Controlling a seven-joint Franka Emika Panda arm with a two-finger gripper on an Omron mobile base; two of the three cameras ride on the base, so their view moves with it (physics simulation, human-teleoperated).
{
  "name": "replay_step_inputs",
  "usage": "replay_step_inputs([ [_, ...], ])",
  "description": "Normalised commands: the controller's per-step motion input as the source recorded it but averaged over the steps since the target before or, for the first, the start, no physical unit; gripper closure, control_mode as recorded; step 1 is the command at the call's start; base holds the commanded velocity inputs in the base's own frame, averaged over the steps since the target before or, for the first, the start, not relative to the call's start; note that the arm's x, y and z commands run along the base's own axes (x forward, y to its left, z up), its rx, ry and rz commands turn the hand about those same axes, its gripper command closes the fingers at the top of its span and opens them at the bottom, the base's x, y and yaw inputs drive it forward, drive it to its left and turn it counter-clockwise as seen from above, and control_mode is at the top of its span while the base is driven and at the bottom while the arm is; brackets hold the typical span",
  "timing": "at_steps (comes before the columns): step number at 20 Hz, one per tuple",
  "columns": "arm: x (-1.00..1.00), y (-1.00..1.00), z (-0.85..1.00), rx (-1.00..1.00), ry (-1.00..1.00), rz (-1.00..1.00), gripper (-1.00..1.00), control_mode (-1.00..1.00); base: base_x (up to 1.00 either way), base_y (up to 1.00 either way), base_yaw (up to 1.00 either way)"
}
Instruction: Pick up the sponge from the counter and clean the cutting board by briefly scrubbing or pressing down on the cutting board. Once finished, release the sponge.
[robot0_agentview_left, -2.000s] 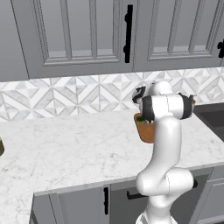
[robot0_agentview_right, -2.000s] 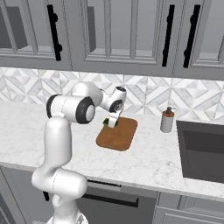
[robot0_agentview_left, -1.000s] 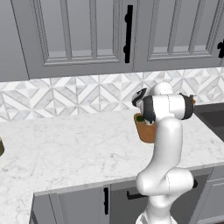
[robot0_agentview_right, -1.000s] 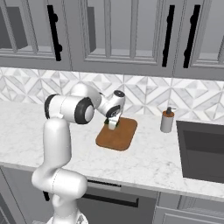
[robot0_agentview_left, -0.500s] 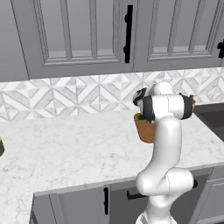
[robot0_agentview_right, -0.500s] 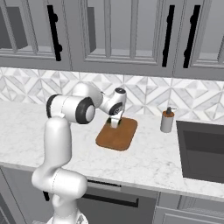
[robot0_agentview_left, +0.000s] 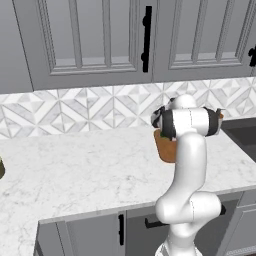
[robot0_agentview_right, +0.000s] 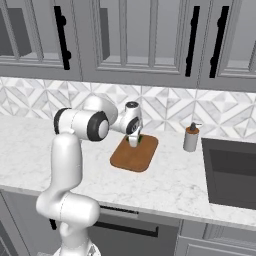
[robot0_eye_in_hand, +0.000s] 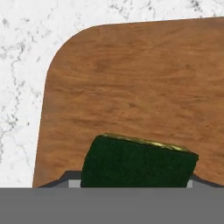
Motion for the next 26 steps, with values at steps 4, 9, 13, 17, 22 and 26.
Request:
replay_step_inputs([
  [4,-0.08,-0.56,-0.40,-0.08,0.00,-0.11,1.00,-1.00,0.00,0.00,0.00],
  [9,-0.21,-0.72,-0.39,-0.02,0.07,-0.01,1.00,-1.00,0.00,0.00,0.00],
  [13,-0.60,-0.64,-0.27,-0.02,-0.04,0.04,1.00,-1.00,0.00,0.00,0.00],
  [17,-0.82,-0.70,-0.42,-0.04,-0.19,0.03,1.00,-1.00,0.00,0.00,0.00],
  [22,-0.66,-0.91,-0.61,-0.05,-0.14,0.00,1.00,-1.00,0.00,0.00,0.00],
  [26,-0.38,-1.00,-0.54,-0.01,0.08,0.00,1.00,-1.00,0.00,0.00,0.00],
])
